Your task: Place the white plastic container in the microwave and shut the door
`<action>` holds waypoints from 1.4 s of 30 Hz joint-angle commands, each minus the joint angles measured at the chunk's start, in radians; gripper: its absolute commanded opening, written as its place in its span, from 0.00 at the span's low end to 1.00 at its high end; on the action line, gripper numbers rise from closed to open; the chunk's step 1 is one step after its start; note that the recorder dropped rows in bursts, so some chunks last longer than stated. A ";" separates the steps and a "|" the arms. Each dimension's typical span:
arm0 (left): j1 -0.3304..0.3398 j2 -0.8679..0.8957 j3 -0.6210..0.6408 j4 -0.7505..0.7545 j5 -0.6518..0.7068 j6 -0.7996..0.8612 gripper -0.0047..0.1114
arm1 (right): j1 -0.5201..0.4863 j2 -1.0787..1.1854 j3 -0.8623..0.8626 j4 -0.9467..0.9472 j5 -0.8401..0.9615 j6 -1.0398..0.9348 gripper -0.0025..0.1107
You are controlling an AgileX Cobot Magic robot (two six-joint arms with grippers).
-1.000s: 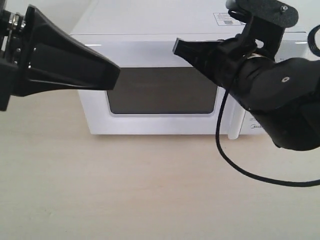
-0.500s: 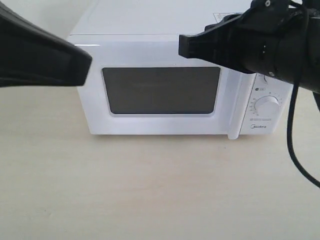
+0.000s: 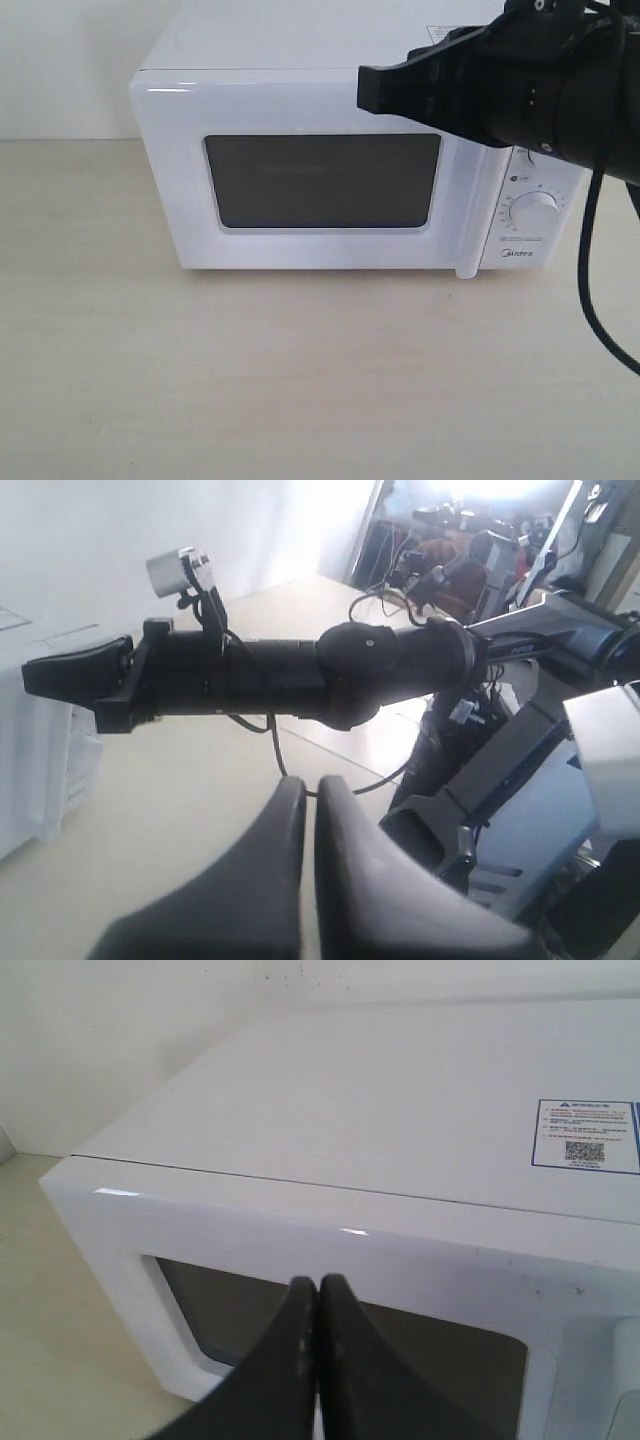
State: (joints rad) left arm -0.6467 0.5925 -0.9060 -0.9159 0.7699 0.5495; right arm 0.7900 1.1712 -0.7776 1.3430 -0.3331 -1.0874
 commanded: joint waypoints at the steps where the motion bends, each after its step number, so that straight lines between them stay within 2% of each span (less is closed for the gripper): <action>1: -0.002 -0.042 0.024 -0.012 -0.043 -0.011 0.08 | -0.003 -0.009 0.004 0.000 0.002 0.005 0.02; 20: -0.002 -0.049 0.055 -0.007 -0.032 -0.008 0.08 | -0.003 -0.009 0.004 -0.002 -0.006 0.006 0.02; 29: 0.004 -0.233 -0.089 0.380 -0.008 0.028 0.08 | -0.003 -0.009 0.004 -0.002 -0.006 0.006 0.02; 35: 0.139 -0.396 -0.107 0.562 0.028 -0.016 0.08 | -0.003 -0.009 0.004 -0.002 -0.006 0.006 0.02; 40: 0.271 -0.493 -0.101 0.809 0.194 -0.223 0.08 | -0.003 -0.009 0.004 -0.002 -0.006 0.006 0.02; 42: 0.351 -0.519 -0.081 0.930 0.256 -0.341 0.08 | -0.003 -0.009 0.004 -0.002 -0.006 0.006 0.02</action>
State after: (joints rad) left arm -0.3618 0.0953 -1.0047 -0.1028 0.9546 0.3238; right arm 0.7900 1.1694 -0.7776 1.3430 -0.3331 -1.0839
